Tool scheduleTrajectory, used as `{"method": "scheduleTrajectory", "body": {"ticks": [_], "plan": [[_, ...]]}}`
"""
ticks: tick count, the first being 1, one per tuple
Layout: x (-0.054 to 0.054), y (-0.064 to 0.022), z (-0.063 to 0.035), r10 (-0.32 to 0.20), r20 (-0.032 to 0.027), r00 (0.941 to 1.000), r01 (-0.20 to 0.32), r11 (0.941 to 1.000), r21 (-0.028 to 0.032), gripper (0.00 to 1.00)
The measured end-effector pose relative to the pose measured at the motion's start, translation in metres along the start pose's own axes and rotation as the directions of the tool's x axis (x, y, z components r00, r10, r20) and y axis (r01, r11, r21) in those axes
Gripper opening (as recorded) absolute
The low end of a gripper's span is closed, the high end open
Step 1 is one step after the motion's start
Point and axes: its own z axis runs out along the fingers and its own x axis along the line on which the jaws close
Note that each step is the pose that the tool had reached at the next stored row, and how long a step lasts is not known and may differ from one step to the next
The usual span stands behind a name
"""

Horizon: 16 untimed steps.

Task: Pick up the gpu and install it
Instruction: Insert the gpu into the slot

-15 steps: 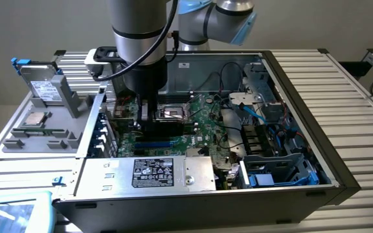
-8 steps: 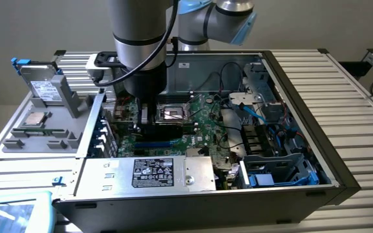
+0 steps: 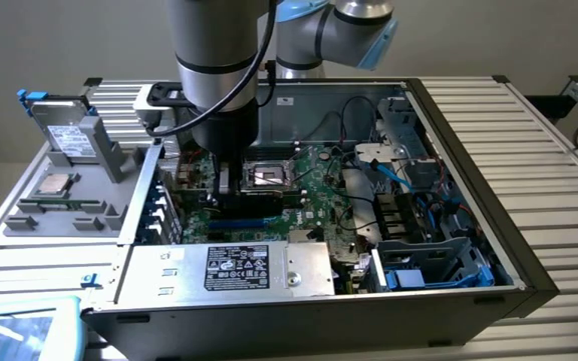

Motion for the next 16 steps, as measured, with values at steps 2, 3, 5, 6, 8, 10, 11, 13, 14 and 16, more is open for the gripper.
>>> {"method": "scheduleTrajectory", "body": {"ticks": [2,3,5,6,8,10,11,13,14,16], "plan": [[0.0001,-0.0001,0.0009,0.000,-0.0002,1.0000,0.000,1.0000,-0.0001,0.27],[0.0000,-0.0002,0.0008,0.000,-0.0005,1.0000,0.000,1.0000,-0.0006,0.27],[-0.0003,-0.0002,0.0008,0.000,-0.0052,1.0000,0.000,1.0000,-0.0023,0.27],[-0.0004,-0.0005,0.0009,0.000,-0.0091,1.0000,0.000,1.0000,-0.0045,0.27],[-0.0011,-0.0034,0.0009,0.000,-0.0133,0.9999,0.000,1.0000,-0.0062,0.27],[-0.0013,-0.0046,0.0009,0.000,-0.0135,0.9999,0.000,1.0000,-0.0063,0.27],[-0.0013,-0.0046,0.0009,0.000,-0.0136,0.9999,0.000,1.0000,-0.0063,0.27],[-0.0013,-0.0046,0.0009,0.000,-0.0136,0.9999,0.000,1.0000,-0.0063,0.27],[-0.0013,-0.0047,0.0010,0.000,-0.0139,0.9999,0.000,1.0000,-0.0062,0.27],[-0.0017,-0.0048,0.0016,0.000,-0.0214,0.9998,0.000,1.0000,-0.0056,0.27]]}}
